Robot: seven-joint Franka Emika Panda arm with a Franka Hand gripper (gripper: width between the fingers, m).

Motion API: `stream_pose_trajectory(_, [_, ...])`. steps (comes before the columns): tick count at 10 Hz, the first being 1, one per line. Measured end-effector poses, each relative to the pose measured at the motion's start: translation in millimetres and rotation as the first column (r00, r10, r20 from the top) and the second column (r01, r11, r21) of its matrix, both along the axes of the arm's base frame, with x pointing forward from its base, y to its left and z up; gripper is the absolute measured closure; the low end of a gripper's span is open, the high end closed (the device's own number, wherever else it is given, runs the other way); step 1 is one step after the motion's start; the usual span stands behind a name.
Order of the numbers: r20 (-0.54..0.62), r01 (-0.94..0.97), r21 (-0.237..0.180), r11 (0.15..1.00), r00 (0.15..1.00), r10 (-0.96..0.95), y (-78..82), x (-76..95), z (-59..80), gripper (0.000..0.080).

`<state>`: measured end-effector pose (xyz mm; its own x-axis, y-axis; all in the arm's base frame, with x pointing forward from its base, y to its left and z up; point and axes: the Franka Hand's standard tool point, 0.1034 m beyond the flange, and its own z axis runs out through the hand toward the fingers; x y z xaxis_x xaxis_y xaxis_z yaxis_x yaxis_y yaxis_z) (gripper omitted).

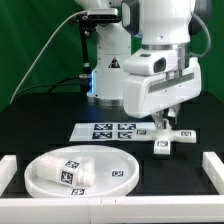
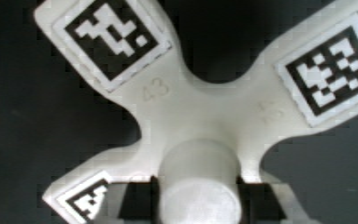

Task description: Assemble round table

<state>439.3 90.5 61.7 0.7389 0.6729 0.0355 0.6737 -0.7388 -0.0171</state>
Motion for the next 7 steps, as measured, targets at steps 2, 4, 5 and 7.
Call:
stream_pose_trajectory(2, [-0.003, -0.001, 0.000, 1.000, 1.000, 0.001, -1.5, 1.4, -2.3, 0.0607])
stream_pose_trajectory(4, [-0.004, -0.002, 0.000, 1.000, 1.000, 0.002, -1.4, 0.7, -3.0, 0.0607])
stream_pose_trajectory(5, [0.015, 0.020, 0.007, 1.000, 1.000, -0.020, 4.5, -1.0, -4.9, 0.0607])
stream_pose_trajectory(7, [0.054, -0.009, 0.033, 0.999, 0.999, 0.007, 25.9, -39.8, -23.5, 0.0607])
